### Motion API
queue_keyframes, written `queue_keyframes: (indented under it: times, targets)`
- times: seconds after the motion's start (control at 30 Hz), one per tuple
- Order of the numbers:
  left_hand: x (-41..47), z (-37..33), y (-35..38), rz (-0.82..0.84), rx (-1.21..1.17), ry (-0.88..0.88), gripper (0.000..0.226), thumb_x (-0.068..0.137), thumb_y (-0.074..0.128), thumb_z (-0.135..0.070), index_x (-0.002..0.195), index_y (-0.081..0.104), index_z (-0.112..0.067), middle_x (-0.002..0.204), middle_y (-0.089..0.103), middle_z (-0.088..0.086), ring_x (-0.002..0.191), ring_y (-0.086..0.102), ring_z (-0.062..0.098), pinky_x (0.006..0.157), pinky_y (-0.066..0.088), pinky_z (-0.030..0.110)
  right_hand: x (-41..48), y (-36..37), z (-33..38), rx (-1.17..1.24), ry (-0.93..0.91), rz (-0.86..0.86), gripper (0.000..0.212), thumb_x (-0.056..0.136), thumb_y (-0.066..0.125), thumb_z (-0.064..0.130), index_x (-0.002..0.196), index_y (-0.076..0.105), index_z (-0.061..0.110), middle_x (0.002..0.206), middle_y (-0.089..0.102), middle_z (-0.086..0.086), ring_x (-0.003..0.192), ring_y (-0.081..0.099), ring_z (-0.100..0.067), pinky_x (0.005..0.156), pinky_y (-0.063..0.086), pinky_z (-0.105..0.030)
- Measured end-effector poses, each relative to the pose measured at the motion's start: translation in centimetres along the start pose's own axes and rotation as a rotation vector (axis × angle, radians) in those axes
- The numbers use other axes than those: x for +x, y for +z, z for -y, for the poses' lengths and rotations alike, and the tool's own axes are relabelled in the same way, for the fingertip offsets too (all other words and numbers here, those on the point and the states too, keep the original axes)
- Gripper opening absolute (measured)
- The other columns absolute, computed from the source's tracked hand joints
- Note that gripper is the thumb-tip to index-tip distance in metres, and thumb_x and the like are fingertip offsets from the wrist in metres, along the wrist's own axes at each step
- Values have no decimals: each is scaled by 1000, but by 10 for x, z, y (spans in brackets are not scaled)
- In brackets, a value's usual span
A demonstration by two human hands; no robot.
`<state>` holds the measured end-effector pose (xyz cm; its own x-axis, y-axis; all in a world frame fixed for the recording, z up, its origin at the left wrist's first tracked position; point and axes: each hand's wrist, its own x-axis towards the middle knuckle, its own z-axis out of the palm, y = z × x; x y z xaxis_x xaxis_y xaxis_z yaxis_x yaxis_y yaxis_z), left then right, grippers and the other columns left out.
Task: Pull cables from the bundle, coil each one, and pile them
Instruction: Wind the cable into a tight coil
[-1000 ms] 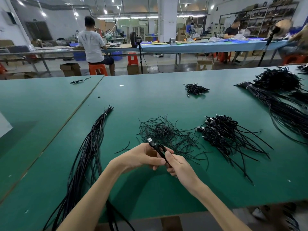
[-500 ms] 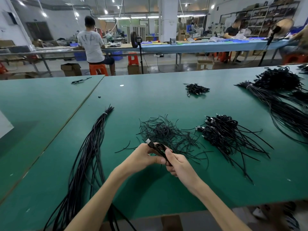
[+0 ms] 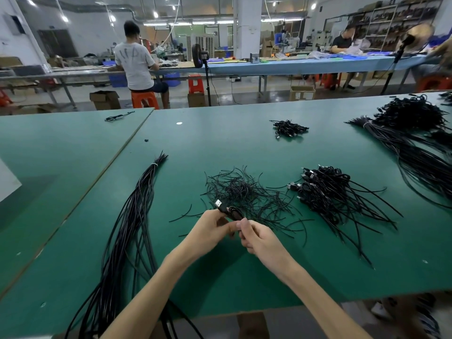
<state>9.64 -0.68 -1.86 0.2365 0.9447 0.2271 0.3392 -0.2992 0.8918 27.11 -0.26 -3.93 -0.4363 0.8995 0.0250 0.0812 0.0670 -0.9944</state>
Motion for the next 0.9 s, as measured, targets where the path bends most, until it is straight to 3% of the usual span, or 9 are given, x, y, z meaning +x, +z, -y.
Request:
queue_keyframes:
  times: [0.1, 0.17, 0.33, 0.4, 0.57, 0.77, 0.9]
  targets:
    - [-2, 1, 0, -39, 4, -19, 20, 99, 66, -9, 84, 69, -23, 66, 68, -12, 53, 54, -3, 55, 40, 7, -1, -2, 1, -13, -33, 71, 44, 103, 48, 44, 117, 64, 5, 87, 53, -5, 69, 40, -9, 59, 35, -24]
    - [-3, 2, 1, -60, 1, -38, 25, 98, 67, -8, 81, 68, -26, 64, 68, -12, 51, 53, -4, 54, 39, 7, -2, -2, 1, -6, -52, 77, 48, 101, 49, 44, 115, 61, 0, 84, 49, -7, 68, 38, -11, 58, 34, -24]
    - [-5, 4, 10, -154, 25, -126, 19, 97, 68, -30, 80, 68, -21, 60, 67, -5, 49, 52, 4, 51, 42, 21, -2, 0, -2, 0, -13, 30, 47, 99, 46, 50, 98, 61, 6, 74, 54, 9, 65, 44, -6, 57, 39, -21]
    - [-6, 4, 13, -190, 11, -140, 22, 94, 69, -34, 79, 68, -19, 58, 65, -3, 48, 52, 6, 50, 42, 21, -2, 1, -3, -15, -7, 20, 40, 102, 46, 48, 93, 60, 12, 69, 54, 15, 63, 45, -4, 56, 39, -20]
    - [-6, 1, 21, -244, 65, -145, 28, 97, 70, -21, 70, 63, -23, 57, 61, -4, 47, 48, 3, 53, 38, 17, -2, 2, -3, 2, 5, -23, 33, 106, 46, 38, 89, 57, 13, 64, 50, 15, 60, 43, -2, 54, 37, -17]
    - [-10, -4, 28, -274, 143, -113, 35, 98, 67, -7, 75, 64, -33, 77, 61, -4, 62, 54, 10, 64, 45, 23, -3, 1, 1, 14, 15, -25, 37, 110, 39, 34, 83, 59, 20, 57, 48, 17, 54, 41, -1, 50, 35, -15]
    - [-13, -1, 22, -281, 65, -136, 25, 95, 72, -9, 75, 72, -24, 70, 64, -6, 61, 52, 11, 63, 44, 24, -4, 3, 0, -51, 6, -23, 39, 109, 39, 39, 83, 60, 19, 58, 52, 18, 55, 43, -1, 52, 36, -16]
